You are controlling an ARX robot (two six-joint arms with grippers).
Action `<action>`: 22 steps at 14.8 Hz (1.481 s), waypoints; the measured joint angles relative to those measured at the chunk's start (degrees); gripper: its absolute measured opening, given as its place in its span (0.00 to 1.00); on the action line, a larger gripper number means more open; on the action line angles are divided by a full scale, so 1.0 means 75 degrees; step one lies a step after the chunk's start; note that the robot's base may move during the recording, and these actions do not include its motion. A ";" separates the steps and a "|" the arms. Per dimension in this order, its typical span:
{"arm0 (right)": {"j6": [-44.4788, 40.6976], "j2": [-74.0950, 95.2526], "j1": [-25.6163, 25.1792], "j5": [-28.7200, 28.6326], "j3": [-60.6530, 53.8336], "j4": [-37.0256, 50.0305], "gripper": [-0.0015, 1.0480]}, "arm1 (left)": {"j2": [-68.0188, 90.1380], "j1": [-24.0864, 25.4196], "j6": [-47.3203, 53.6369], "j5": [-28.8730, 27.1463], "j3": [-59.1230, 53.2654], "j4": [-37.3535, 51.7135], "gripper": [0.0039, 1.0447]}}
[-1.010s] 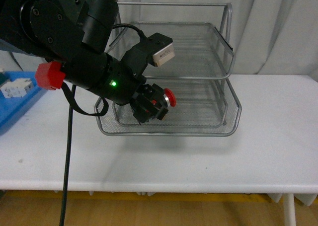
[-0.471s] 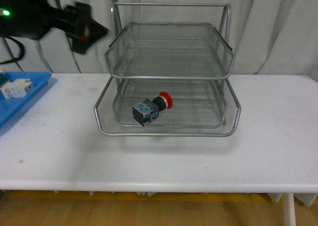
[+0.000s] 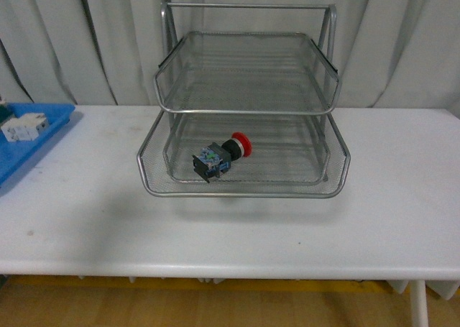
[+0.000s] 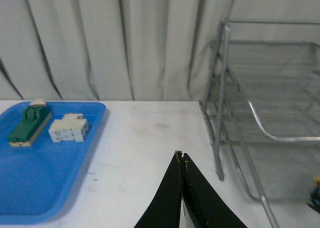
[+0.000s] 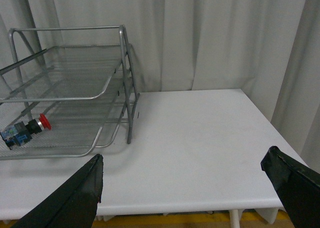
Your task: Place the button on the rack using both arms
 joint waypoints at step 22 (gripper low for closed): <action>0.0000 0.0000 0.0000 0.0003 0.0000 0.0003 0.94 | -0.7988 0.0321 0.0020 0.0364 -0.2736 -0.4975 0.01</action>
